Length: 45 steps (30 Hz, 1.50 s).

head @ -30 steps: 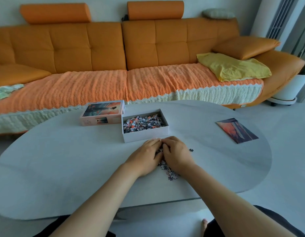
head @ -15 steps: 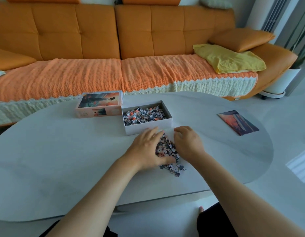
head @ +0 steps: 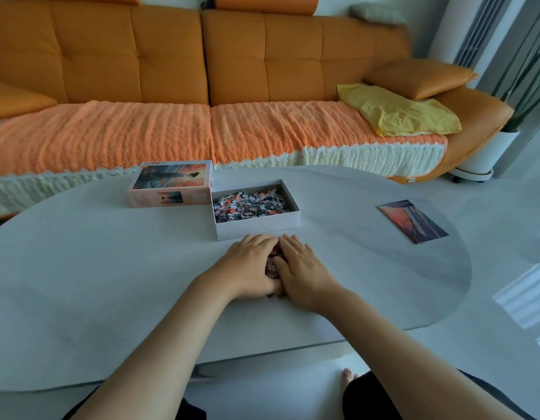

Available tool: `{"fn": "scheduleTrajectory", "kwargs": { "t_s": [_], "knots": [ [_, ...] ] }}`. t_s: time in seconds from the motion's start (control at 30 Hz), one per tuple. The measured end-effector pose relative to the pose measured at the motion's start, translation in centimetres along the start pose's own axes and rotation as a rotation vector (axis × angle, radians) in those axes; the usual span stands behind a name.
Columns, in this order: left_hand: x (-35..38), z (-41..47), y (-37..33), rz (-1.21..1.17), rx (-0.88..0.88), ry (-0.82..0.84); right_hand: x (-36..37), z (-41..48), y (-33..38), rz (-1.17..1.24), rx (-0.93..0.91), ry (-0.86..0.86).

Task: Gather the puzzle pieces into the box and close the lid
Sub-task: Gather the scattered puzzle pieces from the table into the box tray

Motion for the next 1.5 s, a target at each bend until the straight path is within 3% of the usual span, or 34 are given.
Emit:
{"fn": "scheduleTrajectory", "kwargs": {
  "t_s": [0.13,0.2,0.3,0.37,0.43,0.5,0.73,0.9,0.97,1.07,1.17,1.5],
  "knots": [
    [-1.8,-0.8,1.0,-0.144,-0.021,-0.093,-2.6,0.8,0.5,0.139,-0.045,-0.118],
    [-3.4,-1.2,1.3,-0.198,-0.005,-0.277,-4.6,1.4,0.3,0.144,-0.065,-0.289],
    [-5.4,-1.1,2.2,0.01,-0.004,-0.534,-6.4,2.5,0.8,0.044,-0.21,-0.434],
    [-4.7,-0.6,3.2,0.134,-0.09,-0.443,-6.1,3.5,0.8,-0.053,-0.23,-0.325],
    [-3.0,-0.1,4.4,0.121,-0.15,-0.266,-5.2,4.1,0.4,-0.145,-0.22,-0.202],
    [-1.9,0.3,4.7,0.07,-0.14,-0.186,-4.9,4.4,0.3,-0.179,-0.242,-0.19],
    [-2.4,1.2,3.5,0.005,-0.05,-0.212,-6.2,4.0,-0.2,-0.184,-0.25,-0.35],
    [-5.0,0.1,1.8,0.039,0.051,-0.469,-6.7,3.2,1.5,-0.141,-0.396,-0.356],
    [-4.9,-0.2,2.0,-0.025,0.021,-0.427,-5.8,3.1,2.2,-0.173,-0.381,-0.233],
    [-2.9,-0.3,2.9,-0.069,-0.057,-0.233,-3.9,3.3,2.0,-0.299,-0.292,-0.03],
    [-1.4,-0.1,3.9,-0.036,-0.129,-0.106,-2.7,3.6,1.7,-0.326,-0.213,0.062],
    [-2.7,0.4,4.4,-0.189,-0.173,-0.154,-3.2,4.4,1.2,-0.138,-0.092,0.094]
  ]
}}
Point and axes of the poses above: each hand's wrist, its own z-axis towards the middle knuckle, its own x-axis out of the palm, y = z × x, the point moved 6 cm from there along z, towards the middle knuckle, and after that the axes turned 5 degrees about x, right-handed, at the moved point
